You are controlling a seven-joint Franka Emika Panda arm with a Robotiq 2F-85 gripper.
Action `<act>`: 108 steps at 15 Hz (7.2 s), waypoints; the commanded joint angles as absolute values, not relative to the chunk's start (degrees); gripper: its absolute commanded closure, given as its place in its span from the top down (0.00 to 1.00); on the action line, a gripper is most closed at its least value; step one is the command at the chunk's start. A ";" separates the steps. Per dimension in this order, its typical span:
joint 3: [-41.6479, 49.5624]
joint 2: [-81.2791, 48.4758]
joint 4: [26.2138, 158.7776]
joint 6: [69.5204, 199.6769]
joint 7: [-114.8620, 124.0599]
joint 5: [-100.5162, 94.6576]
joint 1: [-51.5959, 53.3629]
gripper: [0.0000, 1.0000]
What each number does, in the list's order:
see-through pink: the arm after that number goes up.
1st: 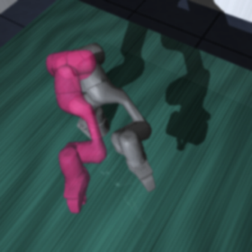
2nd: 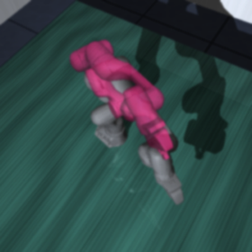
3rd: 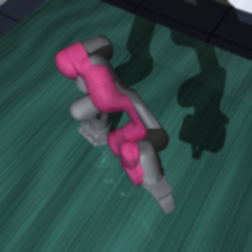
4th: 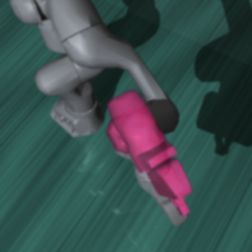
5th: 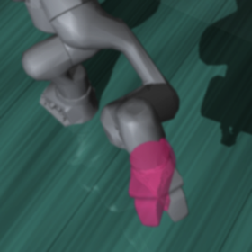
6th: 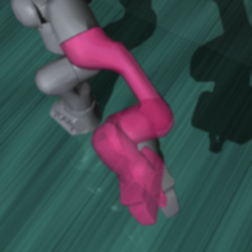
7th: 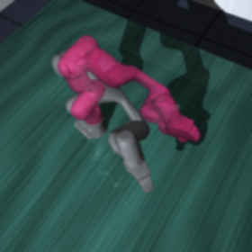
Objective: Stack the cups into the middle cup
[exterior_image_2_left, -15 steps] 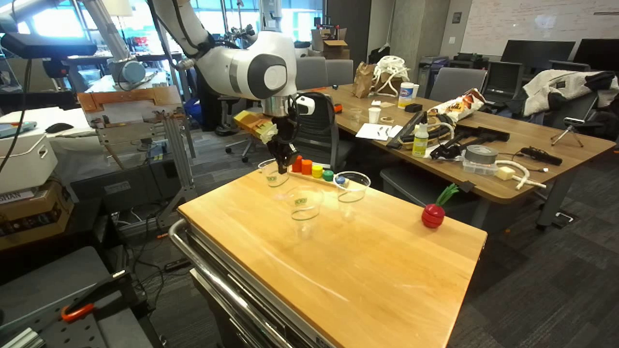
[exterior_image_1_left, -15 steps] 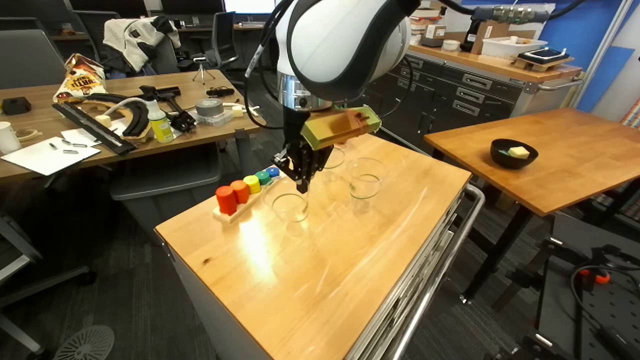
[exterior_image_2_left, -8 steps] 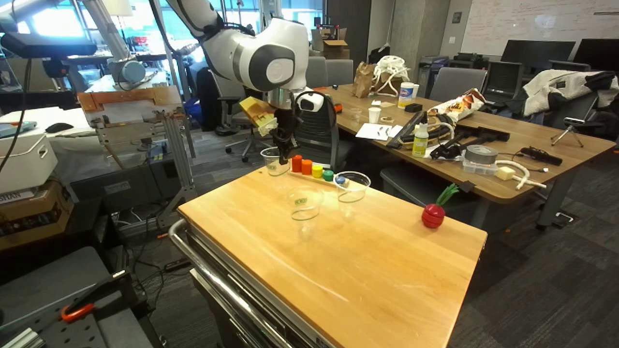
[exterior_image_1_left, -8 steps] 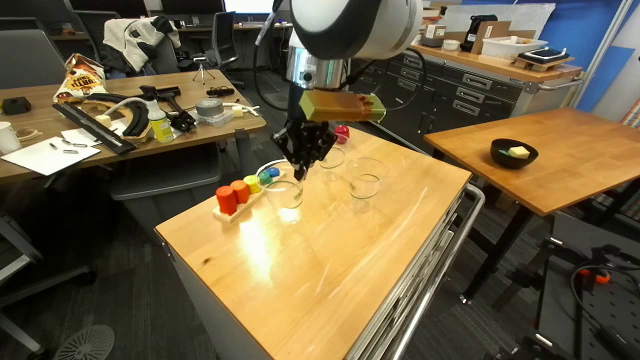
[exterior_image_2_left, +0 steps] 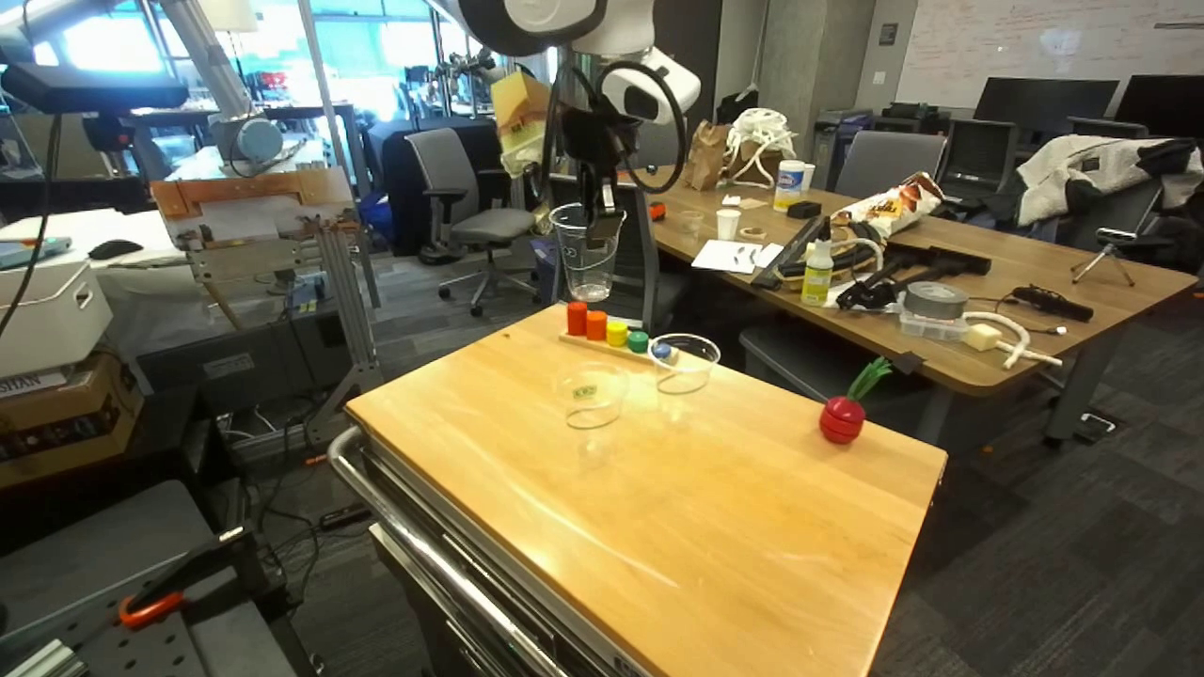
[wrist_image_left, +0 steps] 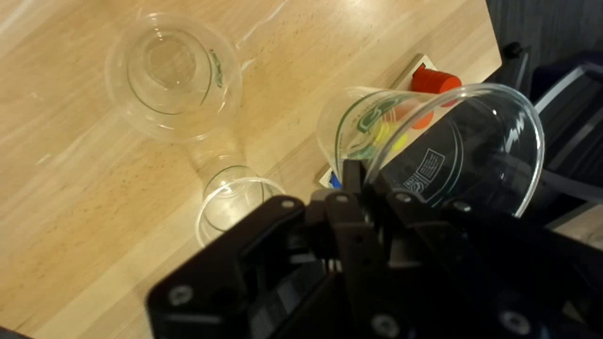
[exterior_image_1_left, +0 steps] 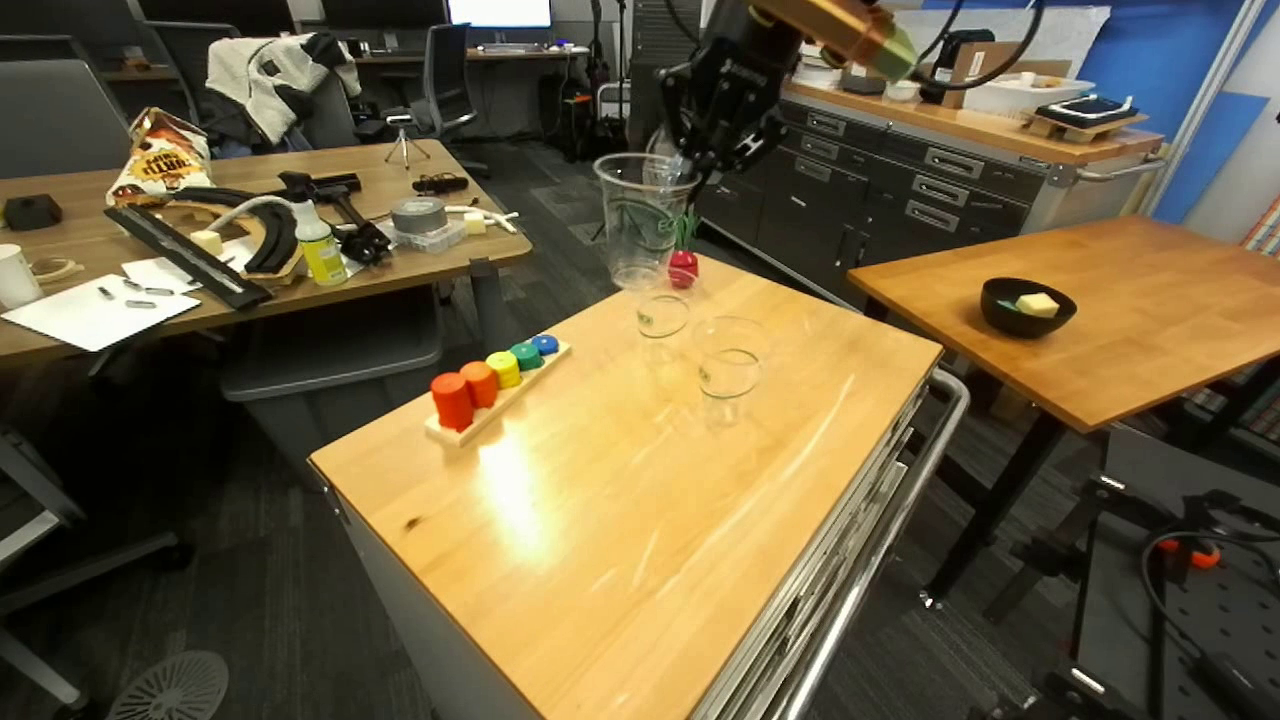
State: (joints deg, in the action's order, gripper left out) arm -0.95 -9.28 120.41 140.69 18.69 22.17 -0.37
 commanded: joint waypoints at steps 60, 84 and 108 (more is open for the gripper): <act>3.72 -18.89 116.35 148.00 22.21 13.82 -3.36 1.00; 2.46 -39.12 96.30 134.90 21.81 15.85 -4.26 0.11; 2.60 4.51 130.45 129.68 22.28 22.19 -2.91 0.01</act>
State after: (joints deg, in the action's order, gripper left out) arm 2.98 -3.84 121.38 129.06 23.07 21.39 -3.66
